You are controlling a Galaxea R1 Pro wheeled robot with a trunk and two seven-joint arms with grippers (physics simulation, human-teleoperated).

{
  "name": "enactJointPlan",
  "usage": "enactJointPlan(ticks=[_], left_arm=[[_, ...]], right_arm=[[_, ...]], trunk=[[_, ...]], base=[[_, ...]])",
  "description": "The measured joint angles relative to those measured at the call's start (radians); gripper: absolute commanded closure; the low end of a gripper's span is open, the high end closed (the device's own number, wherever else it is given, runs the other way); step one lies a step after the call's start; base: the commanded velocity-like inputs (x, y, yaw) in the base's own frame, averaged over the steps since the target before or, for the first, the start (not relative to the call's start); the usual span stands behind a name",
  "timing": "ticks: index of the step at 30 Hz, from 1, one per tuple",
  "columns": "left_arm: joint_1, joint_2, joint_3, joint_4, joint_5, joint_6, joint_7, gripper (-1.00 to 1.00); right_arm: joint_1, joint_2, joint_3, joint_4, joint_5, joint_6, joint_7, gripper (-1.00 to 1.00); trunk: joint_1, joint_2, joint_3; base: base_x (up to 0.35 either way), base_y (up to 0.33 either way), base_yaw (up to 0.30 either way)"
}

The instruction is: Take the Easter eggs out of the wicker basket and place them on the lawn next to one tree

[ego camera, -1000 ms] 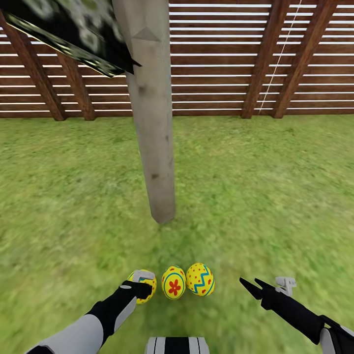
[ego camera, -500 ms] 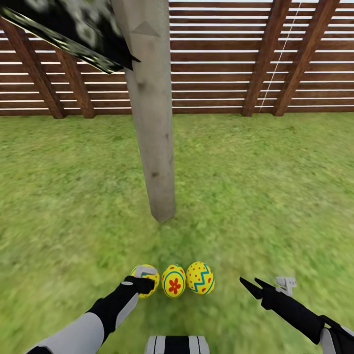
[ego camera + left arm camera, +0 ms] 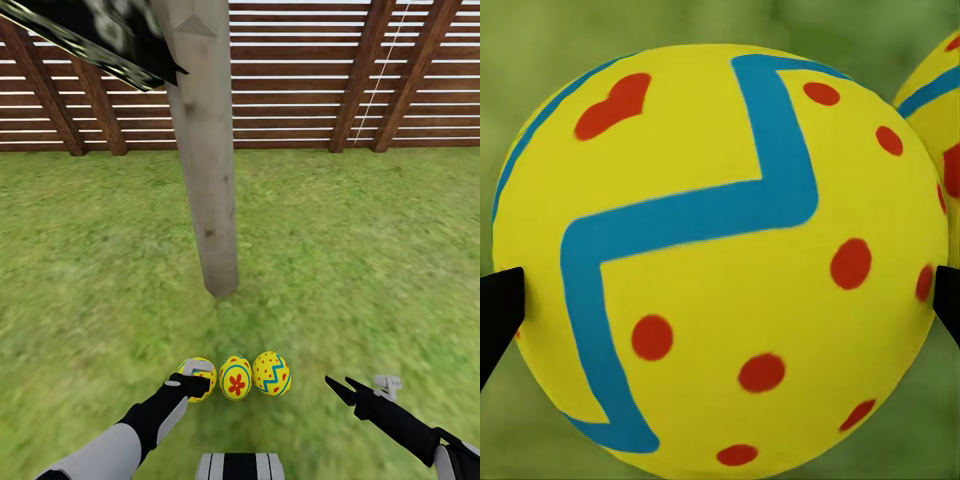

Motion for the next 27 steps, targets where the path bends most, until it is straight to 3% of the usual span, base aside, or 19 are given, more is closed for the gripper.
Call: enactJointPlan(ticks=[13, 27], left_arm=[[0.0, 0.0, 0.0, -0.002, 0.0, -0.002, 0.0, 1.0], [0.0, 0.0, 0.0, -0.002, 0.0, 0.0, 0.001, 1.0]], right_arm=[[0.0, 0.0, 0.0, 0.0, 0.0, -0.001, 0.0, -1.0], [0.0, 0.0, 0.0, 0.0, 0.0, -0.001, 0.0, -1.0]], trunk=[[0.0, 0.0, 0.0], [0.002, -0.001, -0.015]], base=[[0.0, 0.0, 0.0], [0.0, 0.0, 0.0]])
